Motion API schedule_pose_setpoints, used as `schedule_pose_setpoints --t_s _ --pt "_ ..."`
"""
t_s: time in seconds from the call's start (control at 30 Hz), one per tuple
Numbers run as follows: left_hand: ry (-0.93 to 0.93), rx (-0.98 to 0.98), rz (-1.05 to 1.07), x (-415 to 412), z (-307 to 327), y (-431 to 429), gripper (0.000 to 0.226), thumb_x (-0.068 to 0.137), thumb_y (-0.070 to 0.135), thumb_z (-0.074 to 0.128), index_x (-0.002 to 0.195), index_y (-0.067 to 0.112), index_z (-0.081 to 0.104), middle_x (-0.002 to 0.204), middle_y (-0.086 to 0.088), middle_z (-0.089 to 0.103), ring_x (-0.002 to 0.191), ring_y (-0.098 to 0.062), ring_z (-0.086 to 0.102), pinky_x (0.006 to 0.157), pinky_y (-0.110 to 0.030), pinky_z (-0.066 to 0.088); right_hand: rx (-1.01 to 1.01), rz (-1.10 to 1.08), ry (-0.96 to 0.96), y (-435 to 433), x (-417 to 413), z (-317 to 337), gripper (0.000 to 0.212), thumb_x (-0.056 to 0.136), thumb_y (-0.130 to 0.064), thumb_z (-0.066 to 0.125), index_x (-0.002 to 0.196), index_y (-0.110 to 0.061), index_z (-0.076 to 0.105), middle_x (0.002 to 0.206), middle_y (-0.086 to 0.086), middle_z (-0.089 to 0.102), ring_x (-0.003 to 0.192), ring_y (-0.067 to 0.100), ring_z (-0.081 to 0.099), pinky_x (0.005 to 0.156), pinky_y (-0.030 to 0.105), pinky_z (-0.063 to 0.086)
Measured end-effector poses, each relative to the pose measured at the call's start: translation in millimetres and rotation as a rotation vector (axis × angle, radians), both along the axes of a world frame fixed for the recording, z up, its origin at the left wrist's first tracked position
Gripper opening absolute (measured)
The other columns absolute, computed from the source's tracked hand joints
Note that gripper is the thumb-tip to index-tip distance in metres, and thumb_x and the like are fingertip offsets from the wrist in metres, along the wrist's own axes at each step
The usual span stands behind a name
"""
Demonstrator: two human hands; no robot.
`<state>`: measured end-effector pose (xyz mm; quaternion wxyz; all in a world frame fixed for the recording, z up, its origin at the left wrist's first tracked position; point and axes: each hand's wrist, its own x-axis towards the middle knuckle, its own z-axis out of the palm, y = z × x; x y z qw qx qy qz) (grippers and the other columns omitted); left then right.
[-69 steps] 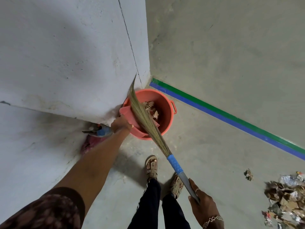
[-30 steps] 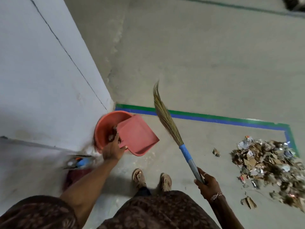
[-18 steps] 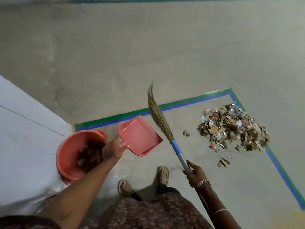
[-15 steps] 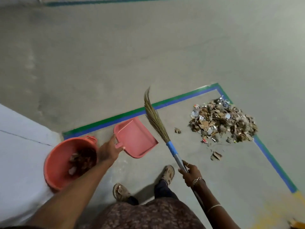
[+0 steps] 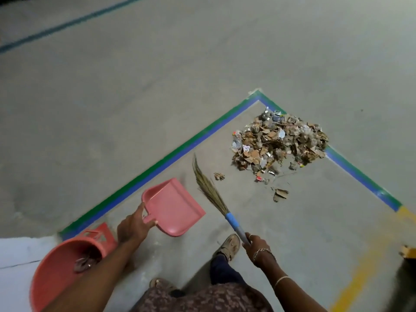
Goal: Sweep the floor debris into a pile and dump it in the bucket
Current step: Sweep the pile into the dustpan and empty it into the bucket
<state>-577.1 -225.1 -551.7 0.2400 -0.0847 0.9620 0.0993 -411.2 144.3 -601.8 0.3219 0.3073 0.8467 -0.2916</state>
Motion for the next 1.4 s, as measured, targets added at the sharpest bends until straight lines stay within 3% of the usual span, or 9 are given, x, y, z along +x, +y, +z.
schedule_pose_setpoints --t_s 0.27,0.57,0.8,0.97,1.13,1.23,1.33,1.4 --pt "-0.009 -0.047 -0.048 -41.3 -17.6 78.5 0.09 0.076 0.073 0.068 0.151 0.037 0.035 0.111 -0.014 0.071 0.098 -0.038 0.067 0.076 -0.039 0.051 0.116 0.134 -0.094 67.4 -22.8 -43.5 0.038 0.098 -0.034 0.05 0.134 -0.026 0.051 0.115 0.005 0.069 0.103 0.027 0.065 0.083 0.035 0.051" --pt "-0.003 -0.063 -0.122 -80.3 -80.6 133.1 0.087 0.08 0.07 0.066 0.152 0.033 0.035 0.113 -0.014 0.07 0.098 -0.038 0.066 0.075 -0.038 0.05 0.198 -0.039 -0.114 137.9 -64.5 -111.5 0.038 0.098 -0.027 0.051 0.135 -0.02 0.047 0.109 0.01 0.067 0.097 0.032 0.065 0.075 0.034 0.049" --pt "-0.064 0.02 -0.122 -111.7 -99.3 171.6 0.087 0.08 0.07 0.066 0.152 0.03 0.036 0.118 -0.015 0.069 0.103 -0.039 0.065 0.08 -0.042 0.051 0.227 -0.19 -0.094 182.3 -54.6 -78.8 0.042 0.098 -0.032 0.05 0.139 -0.029 0.044 0.108 0.009 0.069 0.091 0.032 0.065 0.075 0.035 0.052" --pt "-0.102 0.036 -0.137 -132.0 -99.1 186.5 0.088 0.08 0.068 0.068 0.152 0.031 0.035 0.115 -0.017 0.069 0.101 -0.039 0.065 0.081 -0.043 0.053 0.152 -0.174 -0.147 166.7 -23.2 -47.6 0.052 0.099 -0.038 0.049 0.15 -0.038 0.036 0.123 0.005 0.066 0.104 0.028 0.064 0.082 0.031 0.05" --pt "-0.118 0.046 -0.172 -143.0 -99.1 187.4 0.085 0.082 0.065 0.068 0.151 0.028 0.037 0.12 -0.014 0.068 0.105 -0.038 0.064 0.084 -0.043 0.05 0.083 -0.055 -0.22 139.6 -32.5 -64.0 0.054 0.098 -0.039 0.05 0.15 -0.037 0.035 0.129 0.006 0.064 0.109 0.028 0.064 0.086 0.033 0.051" --pt "-0.116 0.018 -0.2 -148.1 -102.7 184.7 0.084 0.083 0.066 0.066 0.152 0.028 0.036 0.12 -0.013 0.068 0.105 -0.038 0.064 0.083 -0.042 0.051 0.027 -0.056 -0.256 130.6 -50.4 -88.1 0.047 0.095 -0.037 0.05 0.142 -0.033 0.043 0.117 0.007 0.066 0.101 0.029 0.065 0.083 0.038 0.053" --pt "-0.1 -0.019 -0.229 -152.2 -106.2 185.1 0.084 0.084 0.066 0.064 0.152 0.027 0.036 0.117 -0.015 0.068 0.103 -0.039 0.064 0.084 -0.043 0.051 -0.016 -0.273 -0.199 129.8 -71.3 -108.0 0.034 0.09 -0.037 0.046 0.123 -0.031 0.047 0.095 0.005 0.064 0.079 0.03 0.062 0.079 0.041 0.053" --pt "-0.091 -0.031 -0.243 -157.3 -107.9 188.0 0.085 0.083 0.068 0.063 0.153 0.028 0.035 0.115 -0.015 0.069 0.102 -0.039 0.065 0.084 -0.044 0.052 0.013 -0.352 -0.148 133.6 -86.5 -107.9 0.03 0.089 -0.034 0.048 0.119 -0.03 0.053 0.099 0.008 0.066 0.08 0.031 0.061 0.079 0.039 0.053"
